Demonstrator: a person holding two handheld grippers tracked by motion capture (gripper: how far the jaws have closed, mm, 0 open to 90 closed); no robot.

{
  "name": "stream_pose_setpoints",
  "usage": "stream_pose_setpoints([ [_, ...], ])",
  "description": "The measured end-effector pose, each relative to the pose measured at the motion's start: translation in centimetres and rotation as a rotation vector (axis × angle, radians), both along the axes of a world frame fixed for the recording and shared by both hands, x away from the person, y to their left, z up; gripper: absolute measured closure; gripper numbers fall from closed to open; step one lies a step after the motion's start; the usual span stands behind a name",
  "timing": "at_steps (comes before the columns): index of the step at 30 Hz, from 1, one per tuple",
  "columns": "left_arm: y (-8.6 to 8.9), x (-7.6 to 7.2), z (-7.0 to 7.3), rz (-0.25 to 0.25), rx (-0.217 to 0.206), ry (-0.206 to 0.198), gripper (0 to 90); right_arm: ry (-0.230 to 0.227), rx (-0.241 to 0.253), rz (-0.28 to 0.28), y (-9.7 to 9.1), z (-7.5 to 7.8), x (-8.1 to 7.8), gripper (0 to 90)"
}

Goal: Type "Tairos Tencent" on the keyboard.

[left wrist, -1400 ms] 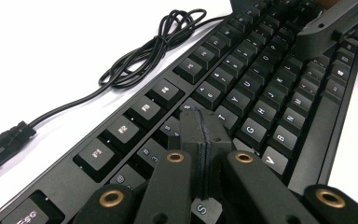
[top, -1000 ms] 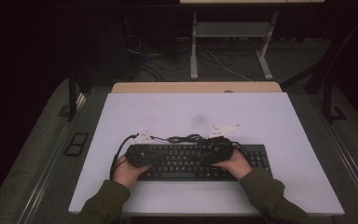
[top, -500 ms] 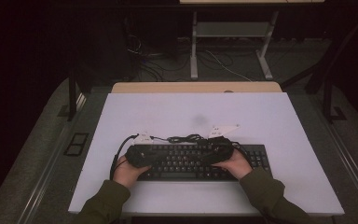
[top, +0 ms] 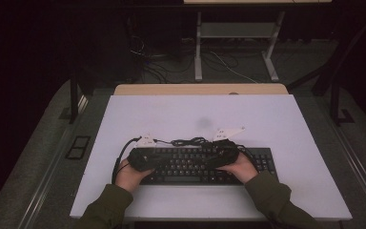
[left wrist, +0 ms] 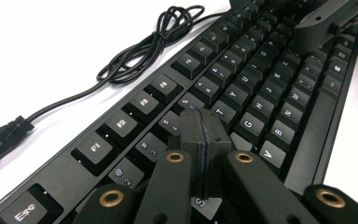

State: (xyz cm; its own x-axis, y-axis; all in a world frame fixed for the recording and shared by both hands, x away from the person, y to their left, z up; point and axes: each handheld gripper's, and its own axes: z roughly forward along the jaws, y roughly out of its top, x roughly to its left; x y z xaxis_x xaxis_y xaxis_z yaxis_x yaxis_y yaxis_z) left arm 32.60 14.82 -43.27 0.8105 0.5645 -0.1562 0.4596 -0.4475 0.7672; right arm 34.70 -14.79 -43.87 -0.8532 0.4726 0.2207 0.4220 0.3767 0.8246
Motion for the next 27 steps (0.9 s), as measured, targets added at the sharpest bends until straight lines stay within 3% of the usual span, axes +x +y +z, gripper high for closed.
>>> stream_pose_setpoints([
  [7,0.1,-0.2,0.3,0.009,-0.014,-0.005,83.5,0.007,0.001,0.004,0.1,0.0,0.0,25.7],
  [14,0.3,-0.5,0.5,0.030,-0.025,-0.007,69.6,0.020,0.010,0.035,0.3,0.2,-0.3,28.2],
  [27,0.4,-0.8,0.3,0.070,-0.025,-0.014,42.3,0.042,0.000,0.106,1.1,0.5,-1.1,51.0],
])
